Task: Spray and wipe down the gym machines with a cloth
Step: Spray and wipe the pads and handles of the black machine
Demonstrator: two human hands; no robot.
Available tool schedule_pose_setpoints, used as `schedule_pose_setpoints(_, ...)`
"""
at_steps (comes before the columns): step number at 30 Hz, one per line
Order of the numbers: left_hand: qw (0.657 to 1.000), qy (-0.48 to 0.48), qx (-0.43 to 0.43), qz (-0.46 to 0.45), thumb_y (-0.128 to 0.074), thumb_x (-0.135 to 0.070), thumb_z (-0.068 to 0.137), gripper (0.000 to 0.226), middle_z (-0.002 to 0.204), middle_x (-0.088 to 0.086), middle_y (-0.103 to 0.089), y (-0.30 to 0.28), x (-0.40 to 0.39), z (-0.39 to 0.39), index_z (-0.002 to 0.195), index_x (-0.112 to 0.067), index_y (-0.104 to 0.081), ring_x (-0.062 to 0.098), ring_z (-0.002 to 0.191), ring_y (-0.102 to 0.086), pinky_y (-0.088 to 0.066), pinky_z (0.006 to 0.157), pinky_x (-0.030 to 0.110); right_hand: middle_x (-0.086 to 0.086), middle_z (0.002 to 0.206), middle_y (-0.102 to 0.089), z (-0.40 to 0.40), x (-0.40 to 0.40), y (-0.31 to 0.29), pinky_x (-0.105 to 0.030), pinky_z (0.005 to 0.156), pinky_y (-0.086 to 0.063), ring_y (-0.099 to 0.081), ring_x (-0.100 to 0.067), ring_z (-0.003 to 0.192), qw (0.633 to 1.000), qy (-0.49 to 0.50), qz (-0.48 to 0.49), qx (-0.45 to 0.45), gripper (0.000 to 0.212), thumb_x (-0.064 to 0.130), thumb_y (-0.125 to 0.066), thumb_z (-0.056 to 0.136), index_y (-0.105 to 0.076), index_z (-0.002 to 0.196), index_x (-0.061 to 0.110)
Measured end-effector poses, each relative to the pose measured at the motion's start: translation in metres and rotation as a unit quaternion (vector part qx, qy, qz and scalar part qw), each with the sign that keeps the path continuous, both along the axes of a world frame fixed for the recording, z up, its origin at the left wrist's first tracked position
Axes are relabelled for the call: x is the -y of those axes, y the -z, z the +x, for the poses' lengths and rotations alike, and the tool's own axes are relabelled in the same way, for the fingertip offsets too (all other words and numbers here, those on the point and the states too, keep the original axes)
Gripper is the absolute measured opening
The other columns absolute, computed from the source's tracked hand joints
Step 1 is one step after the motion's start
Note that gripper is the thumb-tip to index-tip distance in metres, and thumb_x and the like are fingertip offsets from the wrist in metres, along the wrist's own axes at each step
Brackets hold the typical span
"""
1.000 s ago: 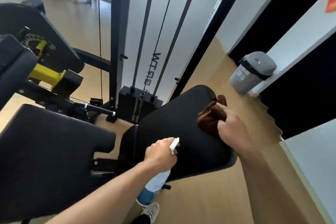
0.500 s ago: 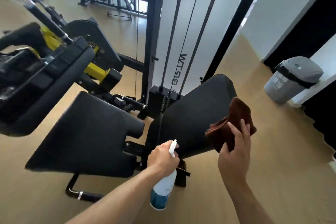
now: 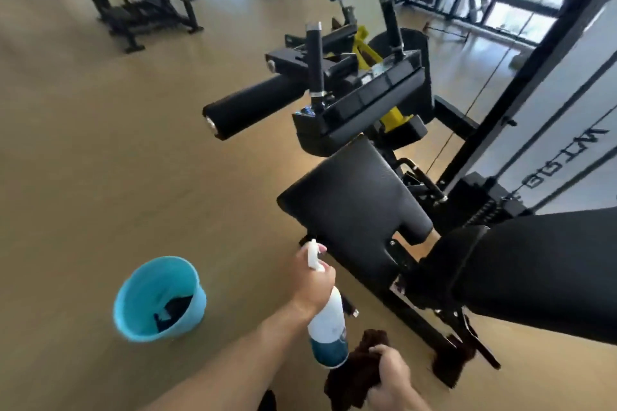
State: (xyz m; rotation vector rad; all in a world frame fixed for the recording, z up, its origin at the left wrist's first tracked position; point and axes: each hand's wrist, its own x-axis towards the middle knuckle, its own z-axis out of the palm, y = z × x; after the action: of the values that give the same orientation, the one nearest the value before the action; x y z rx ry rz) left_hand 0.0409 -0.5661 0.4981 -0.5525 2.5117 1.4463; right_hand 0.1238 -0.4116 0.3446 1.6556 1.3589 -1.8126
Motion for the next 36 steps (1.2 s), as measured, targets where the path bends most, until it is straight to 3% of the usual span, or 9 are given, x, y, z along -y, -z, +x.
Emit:
schedule_pose_setpoints(3,0.998,-0.059,0.015,-0.015,-0.061,-0.018,0.092,0.022,0.106,0.000,-0.070,-0.007,0.055,-0.007,0.113,-0.023,-0.065,0.015,0.088,-0.062,-0.043,0.073,0.021,-0.028,0.086,-0.067,-0.032,0.062,-0.033,-0.054,0.089,-0.053,-0.065,-0.046,0.085,0.999,0.000,-0.043,0.012,0.015,-0.001,-0.057,0.088,-0.061,0.089,-0.015)
schedule_pose_setpoints(6,0.993,-0.118,-0.008,-0.005,-0.064,-0.023,0.086,0.020,0.098,-0.002,-0.071,-0.001,0.121,-0.019,0.105,-0.029,-0.063,0.017,0.084,-0.065,-0.052,0.072,0.027,-0.039,0.105,-0.070,-0.060,0.128,-0.030,-0.071,0.095,-0.051,-0.068,-0.058,0.102,0.993,-0.050,-0.096,0.034,0.044,0.014,-0.058,0.074,-0.069,0.107,-0.015)
schedule_pose_setpoints(9,0.987,-0.149,-0.057,-0.011,-0.066,-0.024,0.086,0.028,0.096,-0.005,-0.069,0.012,0.189,-0.038,0.113,-0.027,-0.060,0.014,0.079,-0.063,-0.048,0.068,0.025,-0.039,0.105,-0.070,-0.088,0.201,-0.008,-0.060,0.094,-0.055,-0.068,-0.056,0.104,0.990,-0.104,-0.079,0.052,0.040,0.012,-0.052,0.082,-0.069,0.105,-0.017)
schedule_pose_setpoints(12,0.988,-0.136,-0.059,0.031,-0.068,-0.021,0.089,0.037,0.102,-0.004,-0.067,0.018,0.240,-0.065,0.122,-0.029,-0.054,0.013,0.084,-0.064,-0.047,0.069,0.022,-0.030,0.103,-0.075,-0.123,0.253,0.050,-0.058,0.096,-0.057,-0.073,-0.047,0.100,0.982,-0.157,-0.095,0.043,0.058,0.013,-0.059,0.063,-0.073,0.112,-0.012)
schedule_pose_setpoints(15,0.991,-0.119,-0.033,0.049,-0.065,-0.017,0.091,0.048,0.103,-0.003,-0.063,0.022,0.283,-0.106,0.135,-0.024,-0.049,0.020,0.088,-0.063,-0.048,0.075,0.032,-0.030,0.102,-0.075,-0.159,0.294,0.099,-0.059,0.094,-0.058,-0.072,-0.049,0.099,0.986,-0.143,-0.077,0.034,0.047,0.016,-0.048,0.086,-0.071,0.117,-0.011)
schedule_pose_setpoints(20,0.993,-0.117,-0.009,0.026,-0.061,-0.017,0.089,0.037,0.110,0.007,-0.067,0.023,0.341,-0.174,0.126,-0.021,-0.055,0.026,0.092,-0.061,-0.041,0.076,0.030,-0.031,0.101,-0.074,-0.205,0.352,-0.044,-0.060,0.084,-0.059,-0.073,-0.048,0.091,0.993,-0.091,-0.071,-0.021,0.024,0.014,-0.061,0.093,-0.066,0.113,0.002)
schedule_pose_setpoints(26,0.998,-0.049,0.009,0.035,-0.060,-0.020,0.081,0.028,0.091,-0.001,-0.072,0.032,0.363,-0.265,0.100,-0.041,-0.056,0.020,0.080,-0.070,-0.058,0.072,0.034,-0.028,0.100,-0.076,-0.315,0.355,-0.054,-0.067,0.095,-0.053,-0.073,-0.050,0.093,0.998,-0.027,-0.056,-0.024,0.030,0.025,-0.067,0.094,-0.068,0.115,0.004)
schedule_pose_setpoints(33,0.999,0.031,0.009,-0.034,-0.057,-0.021,0.088,0.025,0.086,0.000,-0.069,0.026,0.379,-0.399,0.110,-0.032,-0.053,0.020,0.079,-0.068,-0.056,0.069,0.035,-0.026,0.114,-0.073,-0.470,0.374,-0.062,-0.050,0.087,-0.056,-0.071,-0.044,0.102,0.988,0.004,-0.127,-0.092,0.042,0.035,-0.066,0.096,-0.064,0.125,0.005)
schedule_pose_setpoints(36,0.995,0.052,-0.019,-0.078,-0.058,-0.020,0.087,0.032,0.081,0.000,-0.067,0.018,0.388,-0.453,0.116,-0.033,-0.053,0.018,0.073,-0.065,-0.048,0.058,0.030,-0.021,0.112,-0.072,-0.535,0.387,-0.083,-0.051,0.100,-0.052,-0.068,-0.038,0.105,0.981,0.011,-0.142,-0.133,0.038,0.040,-0.057,0.104,-0.066,0.115,0.005)
